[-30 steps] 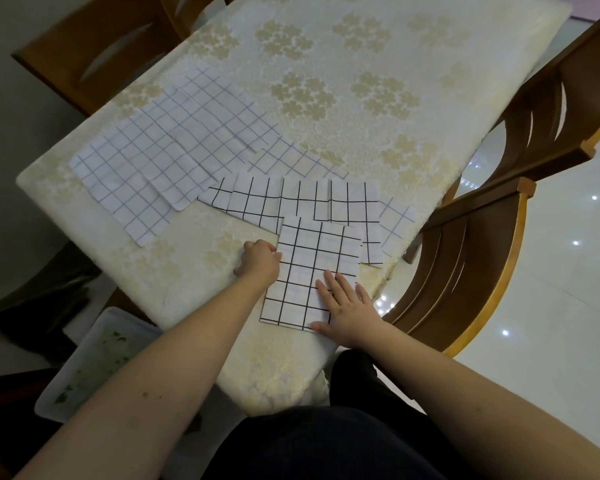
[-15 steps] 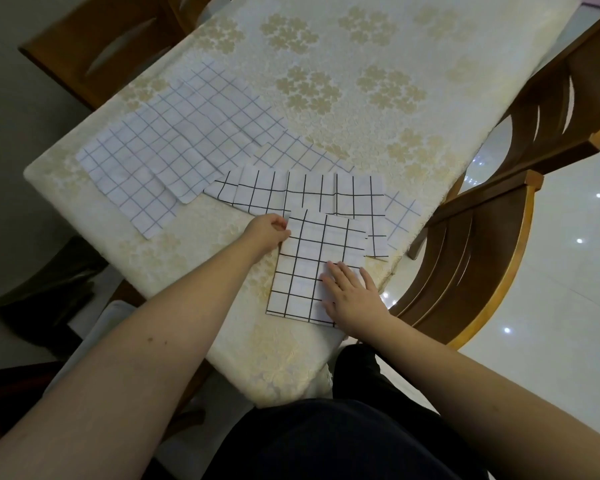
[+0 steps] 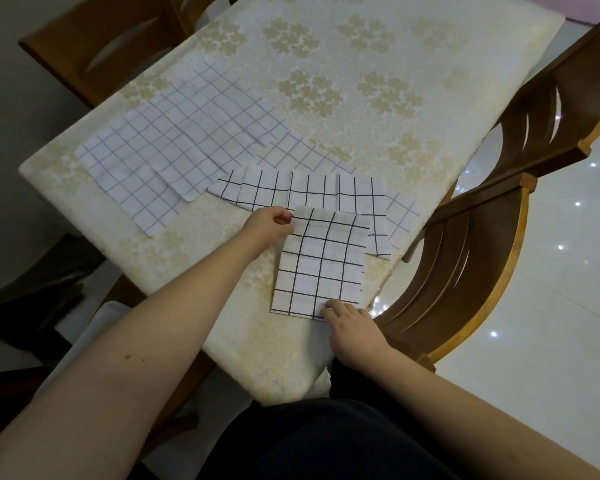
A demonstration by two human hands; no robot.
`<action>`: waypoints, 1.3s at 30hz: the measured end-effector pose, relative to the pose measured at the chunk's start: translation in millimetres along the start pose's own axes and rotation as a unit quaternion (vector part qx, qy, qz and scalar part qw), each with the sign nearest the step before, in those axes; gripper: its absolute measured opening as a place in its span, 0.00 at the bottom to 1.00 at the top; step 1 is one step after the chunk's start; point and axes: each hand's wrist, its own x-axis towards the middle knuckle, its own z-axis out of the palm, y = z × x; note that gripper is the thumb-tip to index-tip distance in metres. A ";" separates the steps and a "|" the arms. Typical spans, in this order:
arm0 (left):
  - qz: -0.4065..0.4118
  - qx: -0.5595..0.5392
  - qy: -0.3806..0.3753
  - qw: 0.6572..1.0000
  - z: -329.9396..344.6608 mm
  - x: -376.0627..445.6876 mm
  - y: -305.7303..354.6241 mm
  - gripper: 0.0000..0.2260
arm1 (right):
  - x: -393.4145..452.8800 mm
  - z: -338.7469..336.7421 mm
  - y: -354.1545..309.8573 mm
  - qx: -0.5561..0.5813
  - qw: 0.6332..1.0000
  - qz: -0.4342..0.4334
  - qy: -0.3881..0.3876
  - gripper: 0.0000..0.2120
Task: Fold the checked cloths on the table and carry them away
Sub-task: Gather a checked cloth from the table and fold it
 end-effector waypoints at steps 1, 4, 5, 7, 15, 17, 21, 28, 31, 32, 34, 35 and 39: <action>0.013 -0.003 -0.005 1.000 -3.0 -3.5 -2.1 0.06 | 0.1 -0.2 -0.4 0.005 1.000 0.004 -0.002 0.26; 0.051 -0.019 -0.024 0.998 -13.3 -17.8 -12.8 0.04 | -2.2 0.6 -1.9 0.016 1.000 0.013 -0.001 0.26; 0.060 -0.031 -0.033 0.997 -16.8 -23.4 -18.6 0.05 | -3.0 1.0 -2.6 0.018 1.000 0.017 -0.001 0.26; 0.071 -0.042 -0.048 0.995 -23.0 -35.5 -32.5 0.09 | -4.6 1.8 -4.8 0.026 0.999 0.026 0.005 0.26; 0.086 0.019 -0.098 0.991 -25.8 -60.4 -81.9 0.09 | -18.6 4.9 -14.1 0.050 0.987 0.106 0.106 0.17; 0.095 0.036 -0.103 0.989 -22.6 -61.3 -88.2 0.09 | -25.5 6.3 -13.9 0.059 0.979 0.157 0.114 0.16; 0.107 0.085 -0.124 0.983 -16.0 -59.5 -96.6 0.08 | -31.1 3.7 -9.2 0.069 0.969 0.201 0.123 0.15; 0.104 0.140 -0.097 0.980 -13.1 -50.0 -98.2 0.08 | -6.1 -17.3 -3.6 0.117 0.954 0.190 0.202 0.14; 0.108 0.154 -0.045 0.981 -8.4 -41.6 -95.0 0.09 | 16.5 -19.9 1.5 0.133 0.957 0.144 0.215 0.14; 0.106 0.163 -0.031 0.980 -6.2 -38.7 -92.8 0.11 | 24.5 -20.1 2.4 0.138 0.959 0.132 0.211 0.15; 0.099 0.185 -0.021 0.978 -1.2 -32.0 -88.7 0.14 | 40.1 -20.0 3.6 0.133 0.964 0.113 0.202 0.17; 0.100 0.196 -0.027 0.975 1.3 -29.4 -86.8 0.15 | 47.7 -20.6 3.6 0.125 0.967 0.106 0.196 0.18; 0.099 0.250 -0.050 0.962 8.1 -21.9 -80.3 0.21 | 75.3 -27.4 3.0 0.102 0.975 0.101 0.169 0.18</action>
